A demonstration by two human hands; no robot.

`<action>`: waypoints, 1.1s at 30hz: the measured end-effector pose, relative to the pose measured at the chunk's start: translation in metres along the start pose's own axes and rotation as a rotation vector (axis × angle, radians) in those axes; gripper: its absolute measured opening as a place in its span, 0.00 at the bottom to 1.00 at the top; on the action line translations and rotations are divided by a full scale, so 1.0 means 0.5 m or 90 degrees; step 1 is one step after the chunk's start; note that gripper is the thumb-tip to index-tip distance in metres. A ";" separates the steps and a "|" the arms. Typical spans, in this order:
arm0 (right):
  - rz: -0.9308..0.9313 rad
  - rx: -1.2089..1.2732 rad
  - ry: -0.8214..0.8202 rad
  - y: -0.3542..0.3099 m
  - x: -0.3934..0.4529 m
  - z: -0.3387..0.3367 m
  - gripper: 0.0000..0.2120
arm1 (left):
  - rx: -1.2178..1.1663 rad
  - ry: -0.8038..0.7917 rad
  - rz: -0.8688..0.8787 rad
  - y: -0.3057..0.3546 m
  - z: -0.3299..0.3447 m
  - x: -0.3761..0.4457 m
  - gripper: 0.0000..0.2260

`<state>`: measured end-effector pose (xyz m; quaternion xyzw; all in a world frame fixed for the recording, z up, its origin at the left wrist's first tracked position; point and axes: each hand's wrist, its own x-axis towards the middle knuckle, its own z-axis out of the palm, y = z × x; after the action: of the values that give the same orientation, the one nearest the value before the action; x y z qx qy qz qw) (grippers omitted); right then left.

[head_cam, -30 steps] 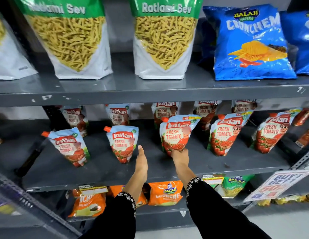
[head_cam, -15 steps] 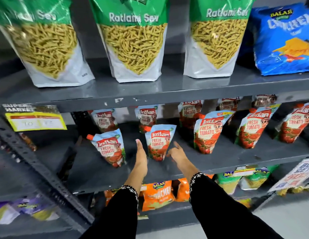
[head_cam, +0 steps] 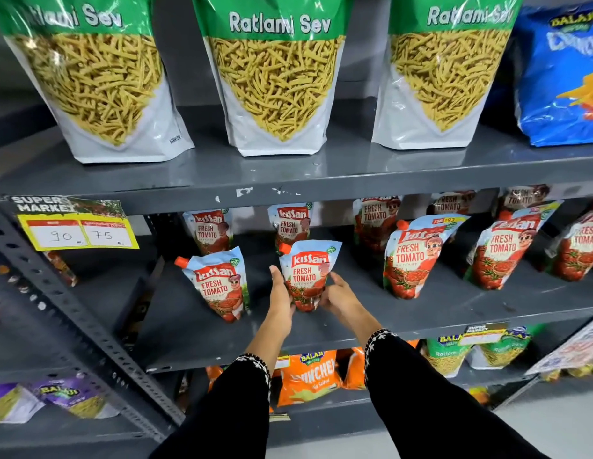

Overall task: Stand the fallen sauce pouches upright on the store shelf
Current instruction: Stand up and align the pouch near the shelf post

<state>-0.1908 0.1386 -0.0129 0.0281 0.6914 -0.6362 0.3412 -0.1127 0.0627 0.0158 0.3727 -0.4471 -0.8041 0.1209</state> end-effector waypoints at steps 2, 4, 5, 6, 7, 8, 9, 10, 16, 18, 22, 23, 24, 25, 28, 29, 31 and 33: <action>0.011 -0.007 0.000 0.001 -0.002 0.007 0.39 | 0.003 0.011 0.005 0.002 -0.008 0.000 0.30; 0.009 -0.010 0.001 0.003 -0.003 0.013 0.39 | 0.006 0.015 0.004 0.005 -0.013 -0.002 0.30; 0.004 -0.010 0.005 0.004 -0.004 0.015 0.40 | 0.007 0.014 0.002 0.007 -0.015 -0.002 0.30; -0.001 -0.010 0.008 0.004 -0.005 0.016 0.40 | 0.007 0.011 0.000 0.008 -0.016 -0.001 0.30; -0.004 -0.010 0.013 0.004 -0.008 0.017 0.39 | 0.008 0.009 -0.001 0.009 -0.018 0.000 0.30; -0.006 -0.008 0.014 0.004 -0.012 0.017 0.38 | 0.009 0.008 -0.003 0.009 -0.019 -0.001 0.30; -0.007 -0.005 0.014 0.003 -0.015 0.017 0.37 | 0.009 0.009 -0.004 0.010 -0.018 -0.002 0.30; -0.007 -0.004 0.013 0.003 -0.016 0.016 0.36 | 0.007 0.011 -0.007 0.010 -0.019 -0.004 0.30; -0.019 -0.035 -0.002 -0.004 -0.018 0.022 0.34 | -0.001 0.030 0.004 0.009 -0.016 -0.008 0.29; -0.015 -0.044 0.004 0.000 -0.015 0.020 0.34 | 0.001 0.035 0.002 0.007 -0.016 -0.007 0.29; 0.005 -0.077 0.025 0.010 -0.004 0.019 0.38 | 0.001 0.042 -0.005 0.007 -0.014 -0.003 0.30; 0.009 -0.078 0.029 0.014 -0.003 0.020 0.38 | 0.008 0.050 -0.007 0.007 -0.015 -0.004 0.30; 0.013 -0.077 0.033 0.021 0.002 0.022 0.38 | 0.015 0.059 -0.011 0.006 -0.018 -0.006 0.31; 0.017 -0.079 0.037 0.026 0.002 0.025 0.38 | 0.018 0.071 -0.015 0.004 -0.022 -0.008 0.32; 0.013 -0.108 0.072 0.041 -0.003 0.034 0.35 | 0.008 0.123 -0.027 -0.008 -0.048 -0.011 0.34; 0.010 -0.115 0.089 0.047 -0.009 0.042 0.32 | -0.008 0.137 -0.028 -0.012 -0.062 -0.014 0.34; 0.008 -0.127 0.121 0.058 -0.021 0.060 0.24 | -0.023 0.154 -0.022 -0.016 -0.093 -0.013 0.32; 0.000 -0.152 0.150 0.068 -0.037 0.092 0.15 | 0.015 0.165 0.005 -0.018 -0.132 -0.011 0.29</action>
<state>-0.1406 0.1110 -0.0306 0.0617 0.7973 -0.5418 0.2587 -0.0610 0.0293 -0.0099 0.4731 -0.4388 -0.7433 0.1766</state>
